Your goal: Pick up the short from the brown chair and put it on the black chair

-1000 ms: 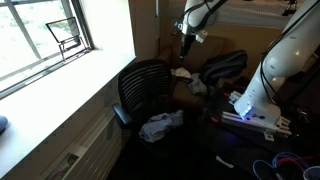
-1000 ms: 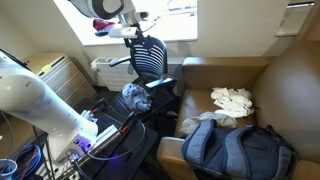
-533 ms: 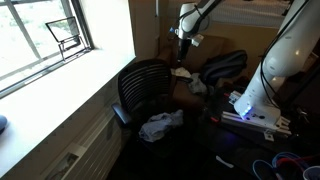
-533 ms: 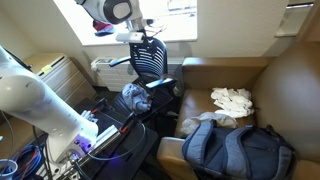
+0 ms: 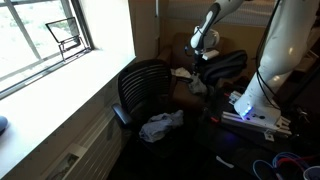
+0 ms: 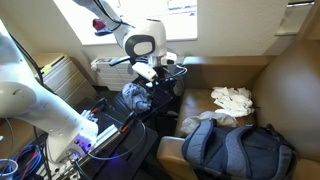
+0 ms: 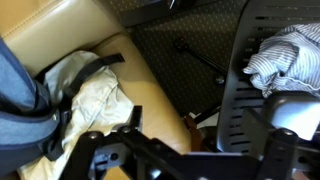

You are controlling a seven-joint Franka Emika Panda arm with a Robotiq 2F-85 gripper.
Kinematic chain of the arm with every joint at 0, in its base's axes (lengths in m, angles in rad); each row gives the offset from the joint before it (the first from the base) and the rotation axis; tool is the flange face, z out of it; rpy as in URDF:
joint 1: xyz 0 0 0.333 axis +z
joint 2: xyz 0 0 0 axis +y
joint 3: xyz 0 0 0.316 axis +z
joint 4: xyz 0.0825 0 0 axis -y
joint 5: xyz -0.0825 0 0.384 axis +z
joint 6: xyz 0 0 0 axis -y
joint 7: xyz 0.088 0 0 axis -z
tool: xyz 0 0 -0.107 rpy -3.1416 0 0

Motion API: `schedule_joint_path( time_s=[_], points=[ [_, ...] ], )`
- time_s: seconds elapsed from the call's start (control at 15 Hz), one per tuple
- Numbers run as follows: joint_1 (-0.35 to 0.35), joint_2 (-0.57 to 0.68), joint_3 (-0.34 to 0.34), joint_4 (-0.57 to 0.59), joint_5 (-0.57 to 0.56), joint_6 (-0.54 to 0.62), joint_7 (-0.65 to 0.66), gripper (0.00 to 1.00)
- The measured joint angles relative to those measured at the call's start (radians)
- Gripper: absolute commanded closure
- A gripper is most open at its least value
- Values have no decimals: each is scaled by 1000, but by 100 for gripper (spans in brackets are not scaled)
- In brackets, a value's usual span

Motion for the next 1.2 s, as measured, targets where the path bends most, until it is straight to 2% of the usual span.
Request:
schedule_joint_path(
  time_s=[0.2, 0.33, 0.53, 0.8, 0.93, 1.07, 1.2],
  points=[
    [-5, 47, 5, 23, 4, 2, 20, 0],
    [21, 49, -18, 32, -61, 0, 151, 0],
    [37, 104, -54, 90, -77, 1, 327, 0],
    [11, 260, -133, 167, -72, 36, 464, 0],
    [11, 331, -153, 213, -72, 7, 533, 0],
    [21, 357, -153, 235, -71, -1, 556, 0],
    [47, 365, -169, 246, -53, 0, 663, 0]
  ],
)
